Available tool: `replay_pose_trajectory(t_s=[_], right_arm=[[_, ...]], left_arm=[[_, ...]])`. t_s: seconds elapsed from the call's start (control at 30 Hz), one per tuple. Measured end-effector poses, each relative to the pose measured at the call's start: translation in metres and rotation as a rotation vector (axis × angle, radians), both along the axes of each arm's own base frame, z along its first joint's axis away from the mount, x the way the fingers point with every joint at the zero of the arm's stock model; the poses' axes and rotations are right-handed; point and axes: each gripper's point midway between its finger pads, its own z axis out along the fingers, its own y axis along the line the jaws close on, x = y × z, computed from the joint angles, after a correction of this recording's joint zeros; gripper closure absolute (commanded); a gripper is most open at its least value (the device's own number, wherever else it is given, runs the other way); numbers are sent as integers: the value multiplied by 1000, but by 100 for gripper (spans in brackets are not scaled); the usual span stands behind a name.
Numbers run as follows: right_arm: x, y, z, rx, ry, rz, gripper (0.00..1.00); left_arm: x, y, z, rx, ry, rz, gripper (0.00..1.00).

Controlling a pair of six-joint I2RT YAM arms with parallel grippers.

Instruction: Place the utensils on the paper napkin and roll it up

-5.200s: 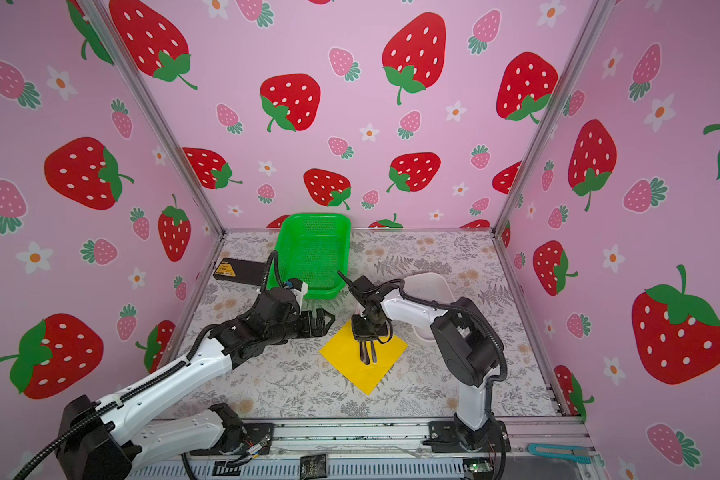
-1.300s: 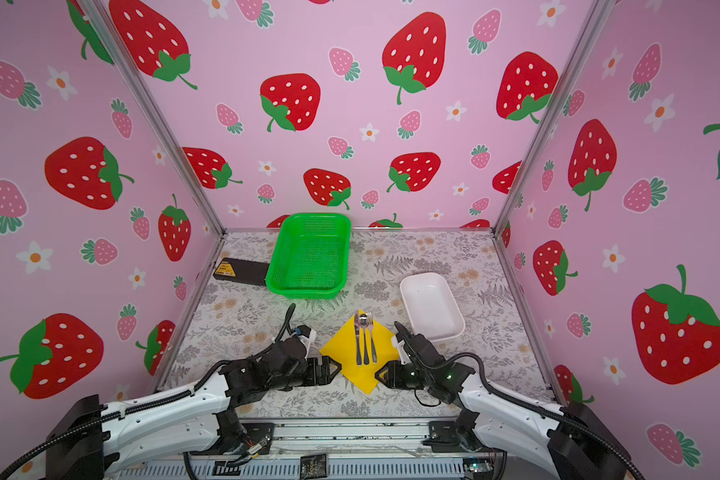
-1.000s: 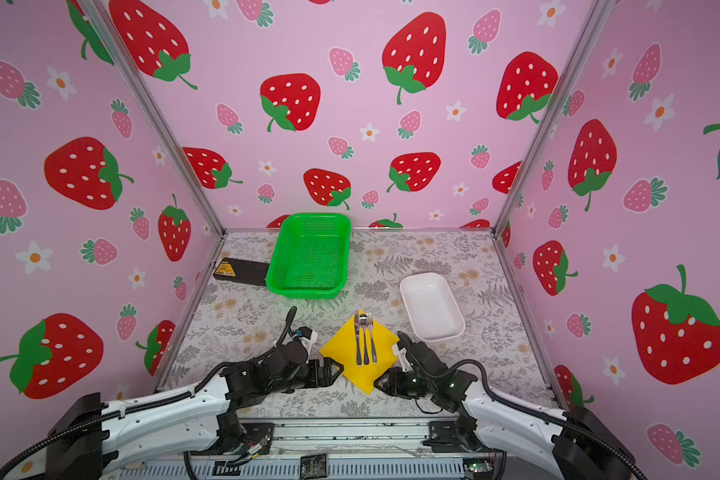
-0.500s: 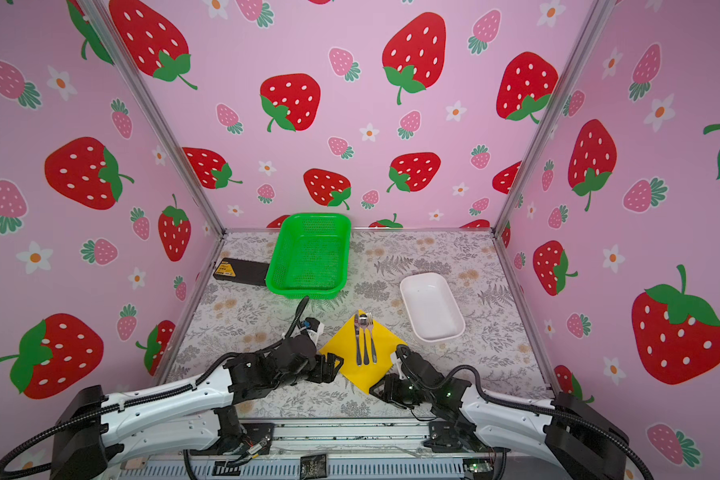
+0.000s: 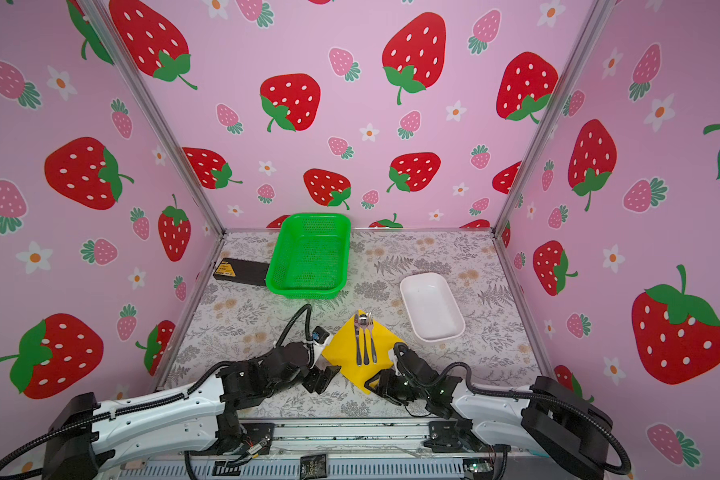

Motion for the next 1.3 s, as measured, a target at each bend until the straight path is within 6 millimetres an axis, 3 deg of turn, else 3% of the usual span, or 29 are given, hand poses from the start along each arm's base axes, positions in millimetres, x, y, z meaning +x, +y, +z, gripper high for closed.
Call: replay_pose_trajectory(t_s=[0.2,0.23,0.47,0.7,0.9,1.1,1.23,1.3], right_arm=[[13,1,11,42,-15,-40,49],[14,1,14,55,-20,-44,45],[26,1,25,98,-41,-61,45],[36,-4,25,106,-36,-86,45],[45,-8,27,113,-43,-113,45],[49,-11,32,129,-59,-126,45],[51,-12,33,132,-61,-127,45],[51,-13,34,131,-65,-125,45]], left_arm=[[-16,-14,-27,185,-99,-231,17],[-18,-16,-30,206,-108,-258,16],[-32,-26,-62,352,-151,-412,15],[-22,-40,-77,431,-196,-429,17],[-13,-63,-76,416,-220,-428,26],[-4,-77,-71,364,-204,-385,57],[1,-81,-71,348,-182,-359,69],[3,-81,-70,337,-172,-348,70]])
